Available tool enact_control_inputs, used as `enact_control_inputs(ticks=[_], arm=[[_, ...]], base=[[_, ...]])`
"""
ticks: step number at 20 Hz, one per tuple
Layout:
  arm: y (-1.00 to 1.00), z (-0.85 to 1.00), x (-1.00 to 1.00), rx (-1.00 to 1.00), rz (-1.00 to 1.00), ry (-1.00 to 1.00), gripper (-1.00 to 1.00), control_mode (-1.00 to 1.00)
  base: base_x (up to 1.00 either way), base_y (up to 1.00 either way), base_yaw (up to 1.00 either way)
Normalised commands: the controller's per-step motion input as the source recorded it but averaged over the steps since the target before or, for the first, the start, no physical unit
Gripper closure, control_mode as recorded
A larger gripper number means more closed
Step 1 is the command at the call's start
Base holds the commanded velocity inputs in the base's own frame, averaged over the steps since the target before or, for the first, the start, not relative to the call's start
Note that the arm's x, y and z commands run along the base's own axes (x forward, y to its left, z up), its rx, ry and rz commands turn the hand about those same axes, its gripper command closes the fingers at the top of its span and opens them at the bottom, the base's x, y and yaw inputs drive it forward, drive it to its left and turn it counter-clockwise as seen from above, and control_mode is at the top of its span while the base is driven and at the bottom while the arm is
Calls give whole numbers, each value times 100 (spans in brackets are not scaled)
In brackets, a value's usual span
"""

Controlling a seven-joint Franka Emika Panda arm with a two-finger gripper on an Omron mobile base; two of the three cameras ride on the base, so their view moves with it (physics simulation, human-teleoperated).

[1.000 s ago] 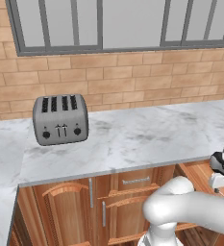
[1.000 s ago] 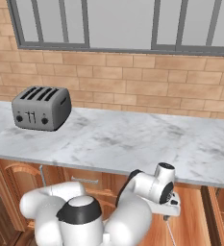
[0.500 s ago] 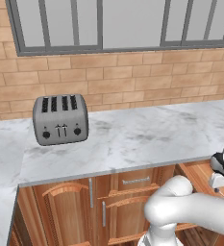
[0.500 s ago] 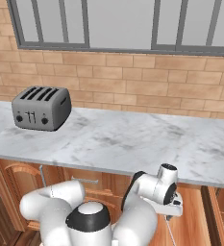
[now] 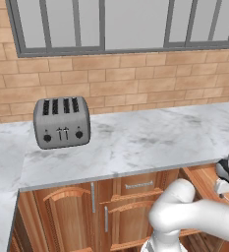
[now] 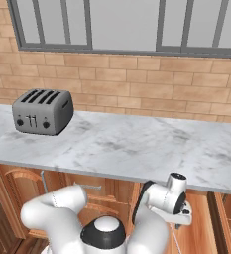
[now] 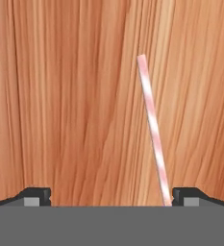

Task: Take a straw from the drawer in front and place it inside the glass cup on the dining counter.

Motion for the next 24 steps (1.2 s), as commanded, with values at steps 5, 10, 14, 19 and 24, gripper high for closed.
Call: enact_control_inputs(ticks=[5, 10, 14, 19, 24], arm=[[-17, -26, 20, 0, 0, 0, -100, -100], [-19, -22, 15, 0, 0, 0, -100, -100], [-16, -4, 1, 0, 0, 2, -100, -100], [-8, 0, 0, 0, 0, 1, -100, -100], [0, 0, 0, 0, 0, -1, -100, -100]], base=[[0, 0, 0], [0, 0, 0], [0, 0, 0], [0, 0, 0], [0, 0, 0]])
